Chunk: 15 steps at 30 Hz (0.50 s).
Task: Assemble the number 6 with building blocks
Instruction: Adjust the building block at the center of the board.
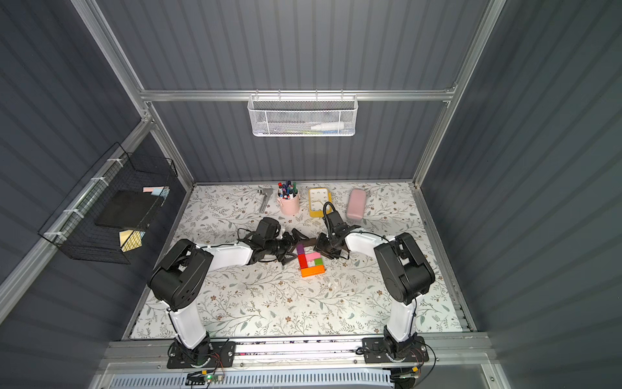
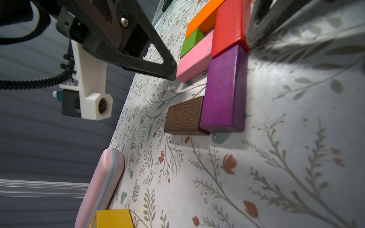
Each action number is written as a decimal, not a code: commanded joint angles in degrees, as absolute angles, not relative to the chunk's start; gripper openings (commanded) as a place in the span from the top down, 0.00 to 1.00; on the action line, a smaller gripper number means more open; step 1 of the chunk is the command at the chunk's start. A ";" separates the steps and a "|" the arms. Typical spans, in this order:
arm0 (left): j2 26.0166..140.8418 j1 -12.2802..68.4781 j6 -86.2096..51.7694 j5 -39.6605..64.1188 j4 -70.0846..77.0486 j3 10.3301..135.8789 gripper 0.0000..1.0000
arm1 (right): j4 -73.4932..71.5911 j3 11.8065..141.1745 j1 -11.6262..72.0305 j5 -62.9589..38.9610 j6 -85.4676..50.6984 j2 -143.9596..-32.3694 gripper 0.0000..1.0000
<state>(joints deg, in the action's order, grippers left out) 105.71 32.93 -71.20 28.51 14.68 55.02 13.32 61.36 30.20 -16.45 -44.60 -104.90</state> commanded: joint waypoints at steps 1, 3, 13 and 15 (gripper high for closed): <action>105.89 33.40 -71.52 27.82 15.38 55.55 0.01 | 13.91 60.63 30.22 -16.43 -45.04 -103.51 0.60; 105.85 33.40 -71.58 27.80 15.51 55.46 0.01 | 13.84 60.63 30.25 -16.57 -45.09 -103.57 0.60; 105.09 33.53 -71.32 27.18 15.15 55.24 0.01 | 15.19 60.21 30.32 -11.01 -45.19 -100.53 0.60; 104.23 33.57 -70.52 26.93 13.83 55.11 0.01 | 15.72 60.33 30.28 -9.35 -44.94 -99.23 0.60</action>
<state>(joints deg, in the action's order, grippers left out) 105.69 33.04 -71.16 28.10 15.29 55.02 13.91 60.75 30.26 -13.34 -44.69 -101.73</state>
